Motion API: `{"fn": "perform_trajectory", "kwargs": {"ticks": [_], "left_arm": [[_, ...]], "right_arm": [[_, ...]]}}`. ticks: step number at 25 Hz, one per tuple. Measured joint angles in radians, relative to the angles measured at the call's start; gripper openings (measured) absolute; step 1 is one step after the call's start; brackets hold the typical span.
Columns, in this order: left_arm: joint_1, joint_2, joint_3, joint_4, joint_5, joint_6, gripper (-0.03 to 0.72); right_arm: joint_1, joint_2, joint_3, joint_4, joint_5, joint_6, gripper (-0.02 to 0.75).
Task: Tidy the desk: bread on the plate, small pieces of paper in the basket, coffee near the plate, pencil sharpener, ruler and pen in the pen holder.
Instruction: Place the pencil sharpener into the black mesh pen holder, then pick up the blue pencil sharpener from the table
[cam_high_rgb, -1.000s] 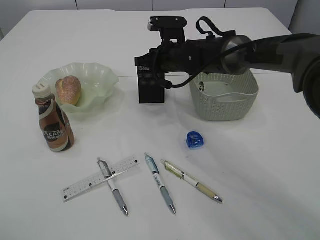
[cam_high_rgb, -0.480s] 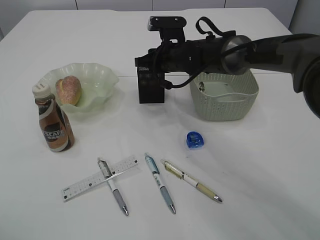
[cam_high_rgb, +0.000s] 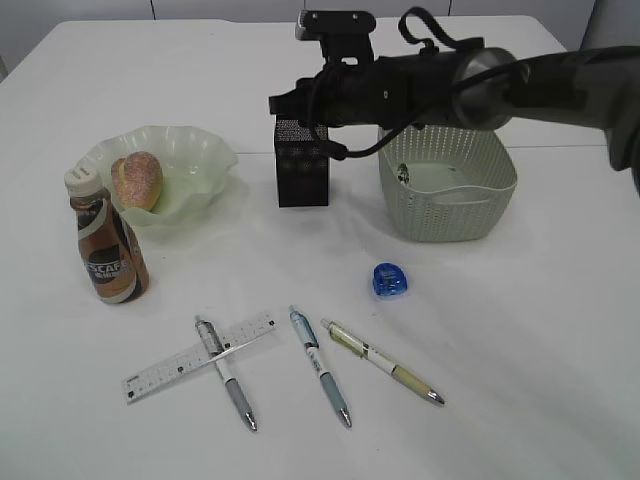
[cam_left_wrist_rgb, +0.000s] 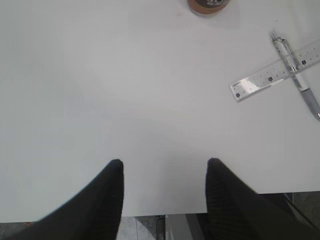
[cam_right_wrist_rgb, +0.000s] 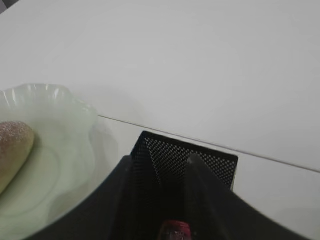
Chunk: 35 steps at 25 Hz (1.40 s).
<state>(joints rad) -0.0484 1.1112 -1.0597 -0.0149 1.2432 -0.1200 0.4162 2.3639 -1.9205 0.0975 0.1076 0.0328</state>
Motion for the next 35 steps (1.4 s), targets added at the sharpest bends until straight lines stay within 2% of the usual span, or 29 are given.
{"fn": "perform_trajectory", "kwargs": {"ticks": [5,13,23,35], "left_arm": [[0.0,0.0,0.0,0.002,0.0,0.0,0.38],[0.0,0.0,0.0,0.002,0.0,0.0,0.38],[0.0,0.0,0.0,0.0,0.0,0.0,0.38],[0.0,0.0,0.0,-0.035,0.0,0.0,0.38]], "right_arm": [[0.0,-0.086,0.0,-0.015,0.128,0.0,0.278],[0.0,-0.218,0.0,-0.139,0.568,0.0,0.276],[0.0,-0.279,-0.005,-0.15,1.088,0.066,0.276],[0.0,-0.237,-0.005,-0.143,1.12,0.086,0.276]]}}
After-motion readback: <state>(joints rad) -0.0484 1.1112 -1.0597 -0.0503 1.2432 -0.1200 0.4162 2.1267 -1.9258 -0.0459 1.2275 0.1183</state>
